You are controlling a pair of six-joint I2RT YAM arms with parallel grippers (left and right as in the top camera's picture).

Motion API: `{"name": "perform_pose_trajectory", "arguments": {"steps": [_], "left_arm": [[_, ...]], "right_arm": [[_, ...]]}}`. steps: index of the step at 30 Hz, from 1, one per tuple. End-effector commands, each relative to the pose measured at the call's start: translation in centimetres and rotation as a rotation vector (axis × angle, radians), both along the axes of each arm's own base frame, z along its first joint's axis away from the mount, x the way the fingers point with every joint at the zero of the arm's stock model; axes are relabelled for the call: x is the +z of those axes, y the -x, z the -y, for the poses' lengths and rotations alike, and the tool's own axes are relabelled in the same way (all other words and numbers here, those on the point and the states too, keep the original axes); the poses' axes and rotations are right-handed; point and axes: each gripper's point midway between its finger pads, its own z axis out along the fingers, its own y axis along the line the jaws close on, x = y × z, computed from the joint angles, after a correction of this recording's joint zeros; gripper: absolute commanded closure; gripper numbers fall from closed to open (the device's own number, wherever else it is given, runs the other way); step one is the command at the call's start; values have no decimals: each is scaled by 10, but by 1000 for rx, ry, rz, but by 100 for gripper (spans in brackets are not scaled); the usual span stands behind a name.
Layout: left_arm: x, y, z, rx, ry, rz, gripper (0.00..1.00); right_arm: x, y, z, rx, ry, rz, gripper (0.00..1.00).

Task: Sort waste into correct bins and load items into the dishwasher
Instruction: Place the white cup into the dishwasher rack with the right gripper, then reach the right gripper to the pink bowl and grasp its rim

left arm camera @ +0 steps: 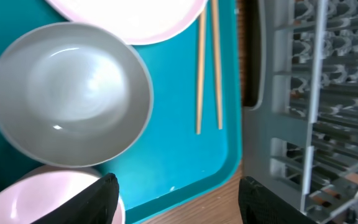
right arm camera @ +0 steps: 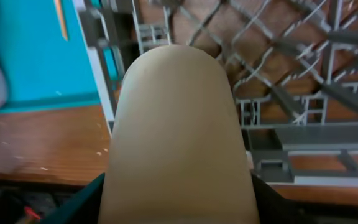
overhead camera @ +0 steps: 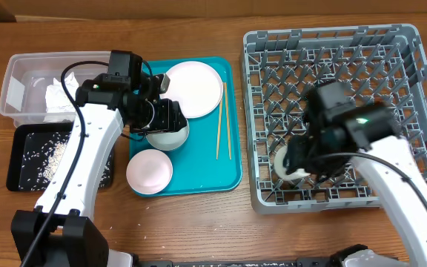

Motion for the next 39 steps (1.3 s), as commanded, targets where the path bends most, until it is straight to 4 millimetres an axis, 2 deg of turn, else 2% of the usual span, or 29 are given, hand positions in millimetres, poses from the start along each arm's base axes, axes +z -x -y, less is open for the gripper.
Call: {"name": "perform_pose_trajectory", "arguments": {"steps": [1,9,12,14,15,20,25,28,30,35,39], "left_arm": [[4,-2,-6,23,-48,17,36],[2,2,-10,28,-72,0,35],[2,1,-10,28,-72,1,35],[2,1,-10,28,-72,1,35],[2,1,-11,28,-73,1,35],[2,1,-11,29,-74,1,35],[6,-3,-12,35,-71,16,36],[20,-7,-21,60,-77,27,35],[33,-11,-35,96,-107,41,35],[67,-18,-82,209,-231,88,32],[85,-21,-115,297,-283,114,28]], "right_arm": [[-9,-4,-7,2,80,-20,58],[-45,6,-14,16,191,-148,53],[-50,4,-15,17,197,-158,37],[-50,1,-16,16,190,-147,26],[-50,0,-17,16,188,-143,24],[-48,-5,-21,21,169,-125,21],[-24,-22,-32,26,118,-53,21],[-2,-35,-56,67,15,16,22],[4,-42,-75,99,-33,69,22],[-4,-41,-127,139,-107,147,24],[-17,-31,-173,189,-178,191,28]]}}
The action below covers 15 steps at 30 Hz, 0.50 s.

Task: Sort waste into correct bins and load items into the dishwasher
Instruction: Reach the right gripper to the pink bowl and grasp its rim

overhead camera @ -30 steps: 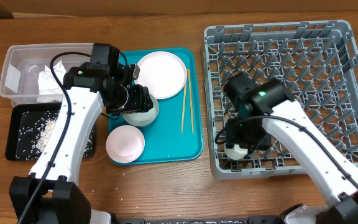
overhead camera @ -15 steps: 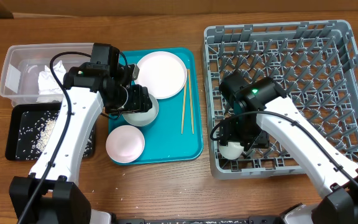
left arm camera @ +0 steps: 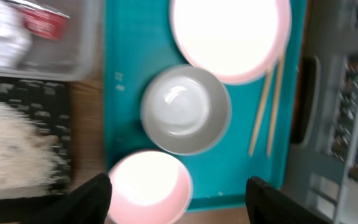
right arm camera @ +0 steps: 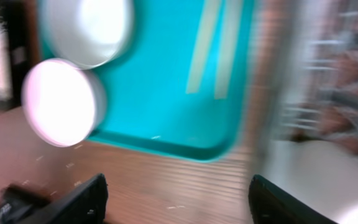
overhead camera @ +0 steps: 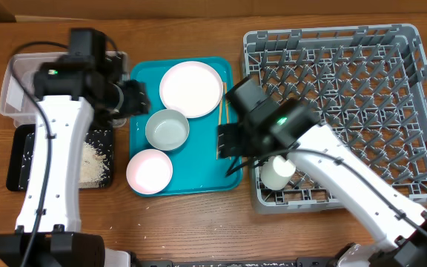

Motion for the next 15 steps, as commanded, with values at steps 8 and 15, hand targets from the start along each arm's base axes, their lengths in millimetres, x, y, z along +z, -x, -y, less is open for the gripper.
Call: {"name": "perform_pose_trajectory", "arguments": {"steps": [8,15], "left_arm": [[18,-2,-65,175,-81,41,23],[18,-2,-65,175,-82,41,12]], "right_arm": [[-49,38,-91,147,-68,0,33],[-95,37,-117,140,-52,-32,42]]}}
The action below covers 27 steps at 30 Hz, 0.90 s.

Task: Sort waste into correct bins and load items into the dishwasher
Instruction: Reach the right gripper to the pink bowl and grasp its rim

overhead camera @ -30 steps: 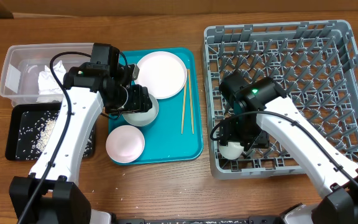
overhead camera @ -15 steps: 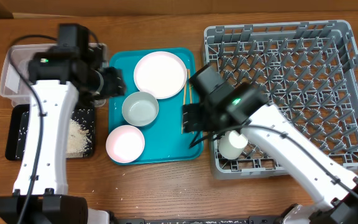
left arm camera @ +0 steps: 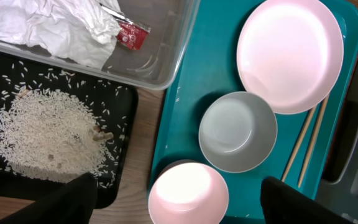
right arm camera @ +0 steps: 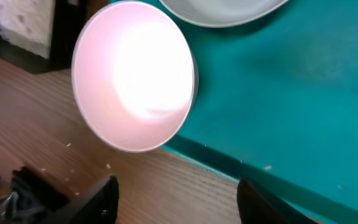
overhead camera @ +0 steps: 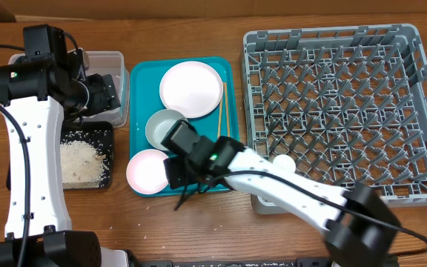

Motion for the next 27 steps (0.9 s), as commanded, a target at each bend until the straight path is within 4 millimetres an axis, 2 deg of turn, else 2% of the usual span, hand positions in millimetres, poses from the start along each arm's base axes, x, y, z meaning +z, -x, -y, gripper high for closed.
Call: {"name": "perform_pose_trajectory", "arguments": {"steps": [1,2,7,11,19,23,27], "left_arm": [[9,-1,-3,8,-16,25,7],[9,-1,-3,8,-17,25,0],[9,-1,-3,8,-16,25,0],[9,-1,-3,7,-17,25,0],[9,-1,-2,7,-17,25,0],[9,-1,-2,7,-17,25,0],[9,-1,-2,6,-16,25,0]], "right_arm": [[-21,-3,-1,-43,29,-23,43],[-26,-4,-2,-43,34,-23,43],[-49,-9,-9,-49,45,-35,44],[-58,-12,-15,-48,32,-30,46],[-60,-17,-18,-70,23,-17,66],[-64,-14,-10,-73,60,-32,79],[-68,-13,-2,-81,98,-33,84]]}}
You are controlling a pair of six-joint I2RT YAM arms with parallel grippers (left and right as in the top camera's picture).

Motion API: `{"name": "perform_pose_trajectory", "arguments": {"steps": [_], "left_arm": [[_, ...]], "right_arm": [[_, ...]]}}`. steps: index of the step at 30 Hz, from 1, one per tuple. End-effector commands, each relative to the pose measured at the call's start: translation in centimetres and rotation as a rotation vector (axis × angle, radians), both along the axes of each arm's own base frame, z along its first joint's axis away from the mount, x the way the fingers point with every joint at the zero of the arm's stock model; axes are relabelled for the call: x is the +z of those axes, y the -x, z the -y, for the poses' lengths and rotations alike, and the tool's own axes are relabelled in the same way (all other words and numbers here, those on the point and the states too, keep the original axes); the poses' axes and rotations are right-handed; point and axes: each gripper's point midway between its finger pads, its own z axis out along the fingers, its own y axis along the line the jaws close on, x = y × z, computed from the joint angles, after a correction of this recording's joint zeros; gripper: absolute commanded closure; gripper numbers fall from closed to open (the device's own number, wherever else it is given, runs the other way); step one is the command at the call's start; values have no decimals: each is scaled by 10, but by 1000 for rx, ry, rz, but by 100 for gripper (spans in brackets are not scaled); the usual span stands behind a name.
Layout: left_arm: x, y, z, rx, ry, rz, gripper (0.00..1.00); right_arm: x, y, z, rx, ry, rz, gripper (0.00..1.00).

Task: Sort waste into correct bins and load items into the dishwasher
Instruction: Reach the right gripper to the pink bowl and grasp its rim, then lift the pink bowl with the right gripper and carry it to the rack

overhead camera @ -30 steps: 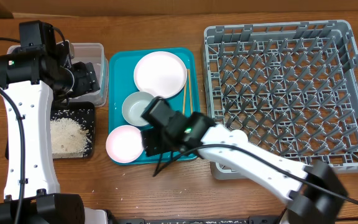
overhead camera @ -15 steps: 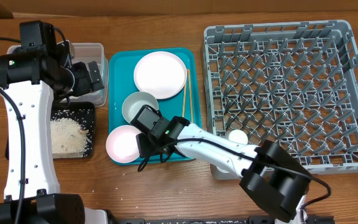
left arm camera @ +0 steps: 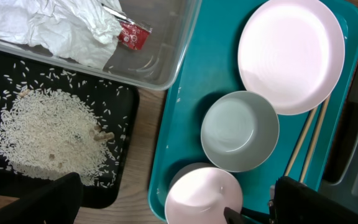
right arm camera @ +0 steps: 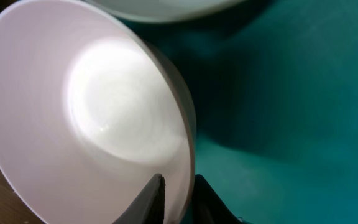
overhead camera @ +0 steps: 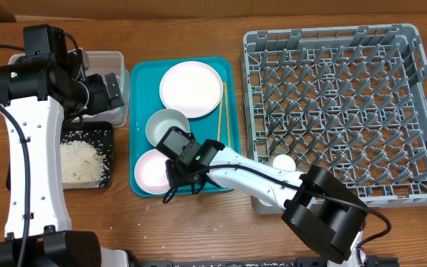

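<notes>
A pink bowl (overhead camera: 151,170) sits at the front of the teal tray (overhead camera: 142,85). My right gripper (right arm camera: 178,190) is shut on its right rim (right arm camera: 188,134), one finger inside and one outside. Behind it on the tray are a grey bowl (overhead camera: 166,126), a pink plate (overhead camera: 191,89) and a pair of chopsticks (overhead camera: 223,122). A beige cup (overhead camera: 282,163) lies in the front left of the grey dish rack (overhead camera: 332,104). My left gripper (overhead camera: 102,93) hangs open high over the bins, holding nothing.
A clear bin (left arm camera: 135,68) with crumpled paper and a red wrapper stands left of the tray. In front of it is a black tray (left arm camera: 126,155) of rice. The right arm stretches across the tray's front edge.
My right gripper was open just above the pink bowl; now it is low and shut on the bowl's right rim. The bowl has shifted slightly to the right. The left arm has not moved.
First my right gripper held the beige cup in the rack's front left corner while the left hung over the grey bowl. Then the cup lay in the rack, the right was over the tray, the left back by the bins. Now the right grips the pink bowl.
</notes>
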Motion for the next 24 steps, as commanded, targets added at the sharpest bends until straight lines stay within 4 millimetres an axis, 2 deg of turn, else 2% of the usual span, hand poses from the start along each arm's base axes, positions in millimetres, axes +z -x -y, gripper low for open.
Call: {"name": "perform_pose_trajectory", "arguments": {"steps": [1,6,11,20,24], "left_arm": [[9,-1,-2,2,-14,26,0],[9,-1,-2,2,-14,26,0],[9,-1,-2,2,-14,26,0],[9,-1,-2,2,-14,26,0],[9,-1,-2,2,-14,26,0]], "right_arm": [[-7,-2,6,-13,37,9,85],[-13,6,19,-11,92,-26,96],[-9,12,31,-9,131,-51,96],[50,3,48,4,74,16,96],[86,-15,73,-39,98,104,96]]}}
